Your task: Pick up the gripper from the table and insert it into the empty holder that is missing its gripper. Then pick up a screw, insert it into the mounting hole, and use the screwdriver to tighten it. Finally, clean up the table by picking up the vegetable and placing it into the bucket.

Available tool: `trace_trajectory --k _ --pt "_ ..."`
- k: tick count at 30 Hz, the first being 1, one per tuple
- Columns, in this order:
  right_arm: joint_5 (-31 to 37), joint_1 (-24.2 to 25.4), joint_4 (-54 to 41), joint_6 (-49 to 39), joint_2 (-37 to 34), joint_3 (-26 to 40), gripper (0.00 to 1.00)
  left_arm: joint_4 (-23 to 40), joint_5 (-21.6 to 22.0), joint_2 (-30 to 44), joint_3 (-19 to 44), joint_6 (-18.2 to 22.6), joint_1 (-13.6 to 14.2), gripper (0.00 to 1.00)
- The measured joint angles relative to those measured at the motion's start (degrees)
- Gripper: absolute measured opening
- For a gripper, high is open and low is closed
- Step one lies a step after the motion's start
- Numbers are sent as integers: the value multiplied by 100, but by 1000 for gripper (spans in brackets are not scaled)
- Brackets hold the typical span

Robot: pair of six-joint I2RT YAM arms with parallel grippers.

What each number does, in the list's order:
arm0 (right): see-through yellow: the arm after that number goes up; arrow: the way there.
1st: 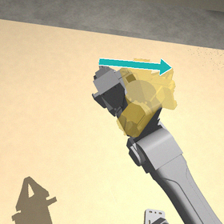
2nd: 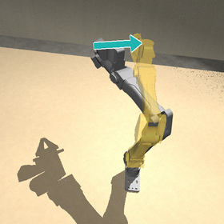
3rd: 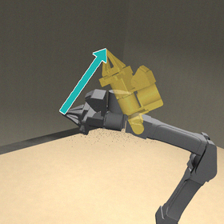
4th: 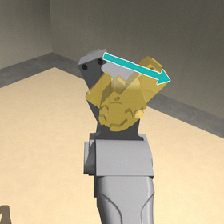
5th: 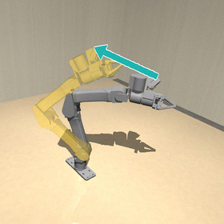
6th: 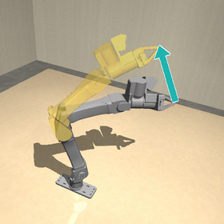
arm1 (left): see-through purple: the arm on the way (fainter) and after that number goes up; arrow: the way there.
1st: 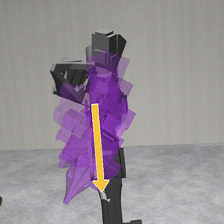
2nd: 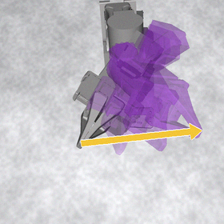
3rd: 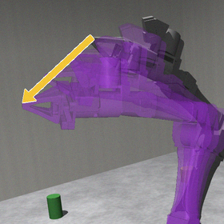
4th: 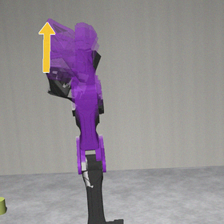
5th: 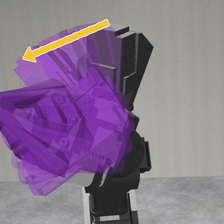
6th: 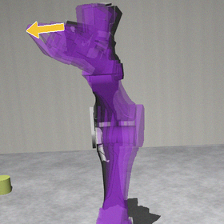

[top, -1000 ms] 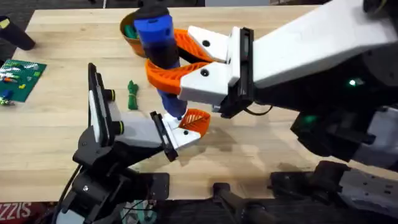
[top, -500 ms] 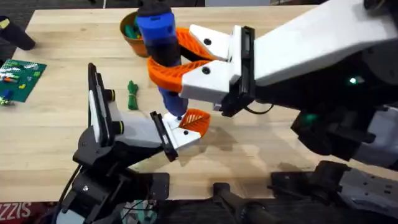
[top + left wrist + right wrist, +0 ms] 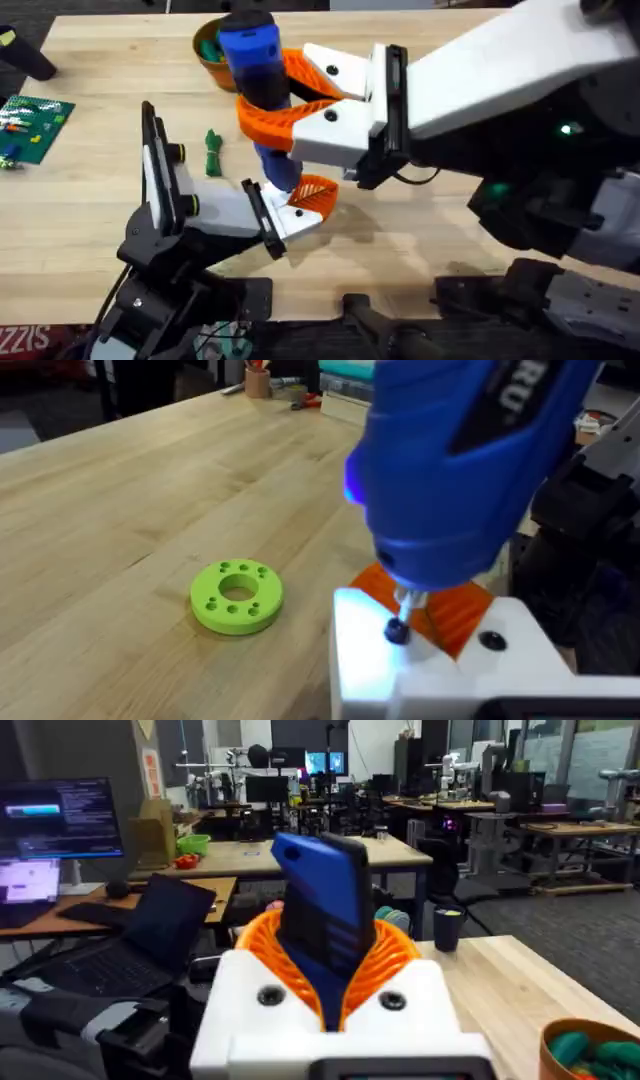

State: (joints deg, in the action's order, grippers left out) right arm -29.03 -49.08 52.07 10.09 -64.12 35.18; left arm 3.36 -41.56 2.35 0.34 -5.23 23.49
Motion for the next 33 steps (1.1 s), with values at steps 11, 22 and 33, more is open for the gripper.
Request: trace_trajectory --k 11,22,33 --pt "2 0 -73 0 0 0 56 2 2 0 0 0 0 9" --pt "0 -2 -135 2 0 0 56 2 2 0 0 0 0 9" --pt "2 0 -196 0 0 0 56 4 0 0 0 0 0 9"
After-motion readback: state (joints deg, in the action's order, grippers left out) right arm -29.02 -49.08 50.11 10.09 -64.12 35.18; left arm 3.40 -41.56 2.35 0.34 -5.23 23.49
